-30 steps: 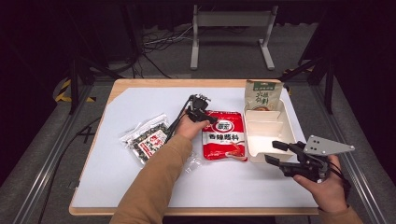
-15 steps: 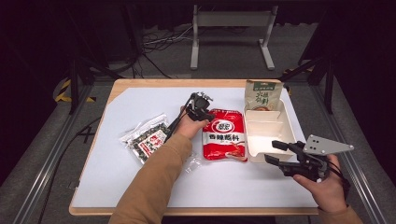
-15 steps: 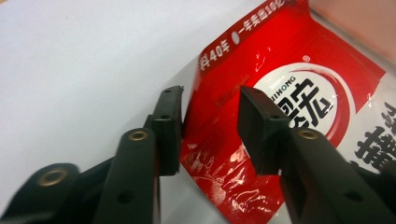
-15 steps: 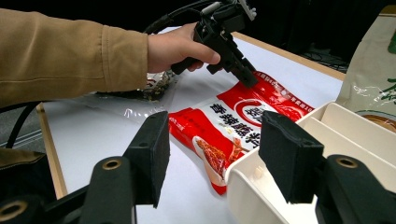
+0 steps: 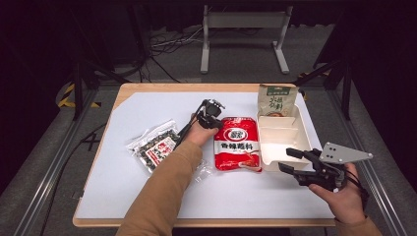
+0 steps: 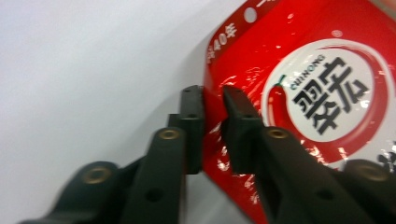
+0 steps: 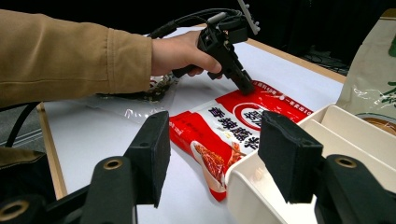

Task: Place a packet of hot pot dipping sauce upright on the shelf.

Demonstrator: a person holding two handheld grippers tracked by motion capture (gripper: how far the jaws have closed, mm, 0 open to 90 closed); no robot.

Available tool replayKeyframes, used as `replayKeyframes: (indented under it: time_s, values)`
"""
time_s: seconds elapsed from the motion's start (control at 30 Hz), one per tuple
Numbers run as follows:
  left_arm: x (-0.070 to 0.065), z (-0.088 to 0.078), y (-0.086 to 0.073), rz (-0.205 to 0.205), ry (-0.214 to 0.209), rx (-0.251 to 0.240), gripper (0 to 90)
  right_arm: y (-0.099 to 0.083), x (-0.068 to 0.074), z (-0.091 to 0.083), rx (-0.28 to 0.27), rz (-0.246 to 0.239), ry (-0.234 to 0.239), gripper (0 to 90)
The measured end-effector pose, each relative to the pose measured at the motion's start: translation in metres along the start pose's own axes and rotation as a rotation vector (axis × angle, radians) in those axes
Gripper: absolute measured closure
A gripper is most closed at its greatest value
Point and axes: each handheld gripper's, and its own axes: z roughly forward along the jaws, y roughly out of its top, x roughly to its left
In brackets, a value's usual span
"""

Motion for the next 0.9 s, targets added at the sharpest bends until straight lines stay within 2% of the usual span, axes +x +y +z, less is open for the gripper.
replayKeyframes:
  time_s: [0.13, 0.17, 0.3, 0.4, 0.47, 0.6, 0.73, 0.87, 0.9]
  values:
    - [-0.001, 0.0, 0.001, 0.009, 0.012, 0.01, 83.9, 0.0, 0.0, 0.0, 0.0, -0.004, -0.003, 44.0]
    - [-0.002, 0.0, 0.002, 0.011, 0.029, 0.023, 86.9, 0.0, 0.001, 0.0, 0.001, -0.003, -0.002, 44.1]
    - [-0.001, -0.001, 0.002, -0.004, 0.025, 0.028, 89.8, 0.0, 0.0, -0.001, 0.0, -0.005, -0.005, 44.4]
    - [-0.003, -0.002, 0.002, 0.012, 0.035, 0.037, 89.8, 0.0, 0.0, -0.001, -0.002, -0.003, -0.003, 44.5]
    - [-0.002, -0.005, 0.003, 0.013, 0.031, 0.023, 89.9, 0.0, -0.001, 0.0, 0.0, 0.0, -0.002, 44.7]
    - [0.001, -0.018, 0.004, 0.011, 0.006, -0.001, 89.9, -0.001, -0.002, -0.001, 0.008, 0.0, -0.005, 47.0]
    - [-0.002, -0.038, 0.004, 0.034, -0.003, -0.021, 90.0, 0.0, -0.003, -0.002, 0.026, 0.021, 0.004, 52.5]
    - [-0.003, -0.051, 0.004, 0.046, -0.012, -0.038, 90.0, 0.0, -0.004, -0.001, 0.035, 0.028, 0.004, 54.3]
    - [-0.004, -0.058, 0.003, 0.05, -0.02, -0.051, 90.0, 0.0, -0.004, -0.001, 0.034, 0.024, 0.003, 54.2]
